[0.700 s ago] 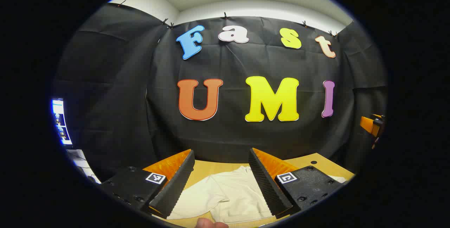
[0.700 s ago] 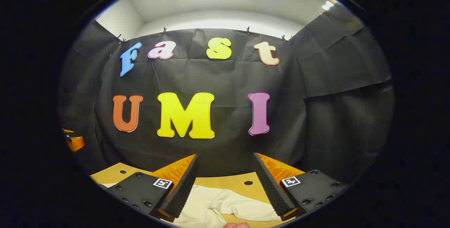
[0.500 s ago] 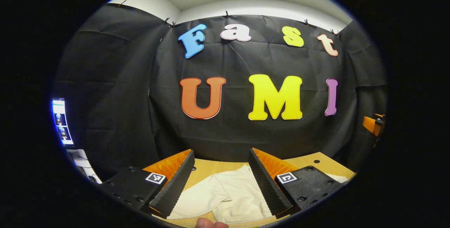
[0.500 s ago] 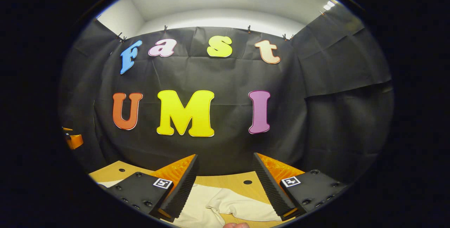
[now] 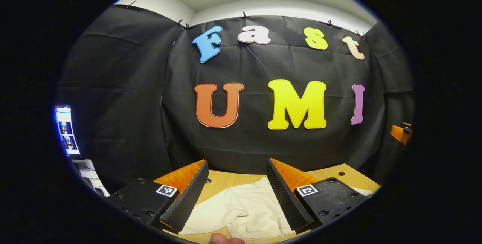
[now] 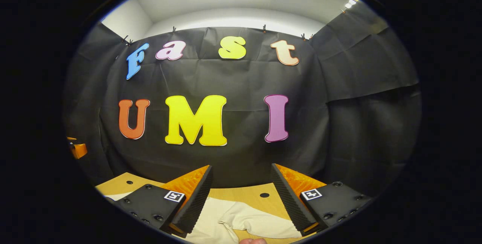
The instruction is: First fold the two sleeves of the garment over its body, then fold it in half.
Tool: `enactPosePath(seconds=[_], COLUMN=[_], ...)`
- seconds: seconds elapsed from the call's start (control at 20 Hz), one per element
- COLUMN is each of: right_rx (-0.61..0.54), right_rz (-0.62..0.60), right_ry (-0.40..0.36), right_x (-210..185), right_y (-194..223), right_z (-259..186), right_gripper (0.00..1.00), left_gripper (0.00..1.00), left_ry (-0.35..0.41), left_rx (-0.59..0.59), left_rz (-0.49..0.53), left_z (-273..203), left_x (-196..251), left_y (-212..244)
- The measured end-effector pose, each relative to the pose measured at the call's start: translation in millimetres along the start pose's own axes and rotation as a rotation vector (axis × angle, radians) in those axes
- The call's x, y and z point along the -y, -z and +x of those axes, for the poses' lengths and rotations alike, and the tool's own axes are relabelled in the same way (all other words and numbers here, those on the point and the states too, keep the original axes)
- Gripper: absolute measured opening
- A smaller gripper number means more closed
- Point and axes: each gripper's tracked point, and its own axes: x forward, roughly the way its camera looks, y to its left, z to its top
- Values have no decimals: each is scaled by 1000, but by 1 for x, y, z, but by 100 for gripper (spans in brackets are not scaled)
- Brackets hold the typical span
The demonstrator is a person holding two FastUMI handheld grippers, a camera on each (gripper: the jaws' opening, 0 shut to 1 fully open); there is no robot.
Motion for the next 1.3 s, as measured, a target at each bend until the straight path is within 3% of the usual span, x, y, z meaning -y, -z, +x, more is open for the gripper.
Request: enactPosePath(seconds=[0.25,0.55,0.8,1.0,1.1,1.3], right_rx=[-13,-80,-242,-481,-592,-745], right_rz=[-8,-53,-84,-51,-44,-56], right_ry=[8,60,105,161,179,182], right_x=[15,73,133,173,191,212], right_y=[3,27,90,183,229,292], right_z=[8,4,-16,-40,-51,-71], right_gripper=[96,96,92,96,93,96], left_gripper=[99,98,99,99,99,98], left_ry=[21,75,141,205,230,241], left_rx=[-4,-37,-113,-175,-192,-217], left_rz=[9,15,33,37,42,81], left_z=[6,12,9,3,-2,-5], left_x=[15,49,87,121,136,146], left_y=[2,13,41,63,68,76])
